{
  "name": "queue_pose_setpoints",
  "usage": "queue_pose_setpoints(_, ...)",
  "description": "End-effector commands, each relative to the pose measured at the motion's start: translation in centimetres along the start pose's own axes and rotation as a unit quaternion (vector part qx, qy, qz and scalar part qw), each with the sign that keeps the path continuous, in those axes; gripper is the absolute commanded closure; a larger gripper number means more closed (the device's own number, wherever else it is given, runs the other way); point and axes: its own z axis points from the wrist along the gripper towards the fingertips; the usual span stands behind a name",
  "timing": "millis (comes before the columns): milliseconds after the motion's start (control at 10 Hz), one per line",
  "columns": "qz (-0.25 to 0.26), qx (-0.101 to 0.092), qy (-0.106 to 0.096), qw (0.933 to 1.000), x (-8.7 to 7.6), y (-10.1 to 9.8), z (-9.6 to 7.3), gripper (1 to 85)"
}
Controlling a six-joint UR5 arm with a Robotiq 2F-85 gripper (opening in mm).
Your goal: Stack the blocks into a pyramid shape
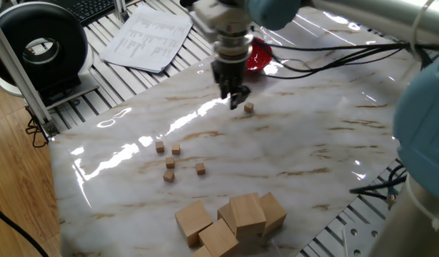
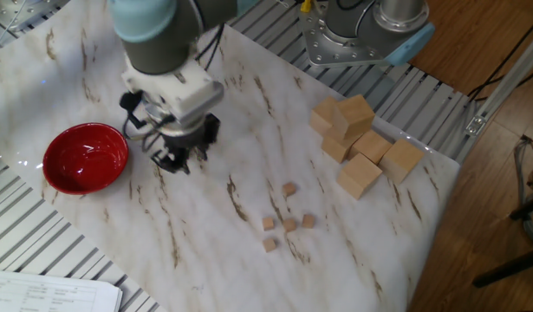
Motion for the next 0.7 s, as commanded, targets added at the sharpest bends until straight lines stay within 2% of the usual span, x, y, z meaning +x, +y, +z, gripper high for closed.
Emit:
queue_pose_setpoints(0,-0.033,0.012,-0.009,0.9994,3.9,0.5,1.7,43.0)
queue_pose_setpoints(300,-0.058,0.018,-0.010,0.9981,5.2,0.4,3.3,43.0)
queue_pose_setpoints(600,-0.062,0.021,-0.007,0.9978,5.2,0.2,3.6,42.7)
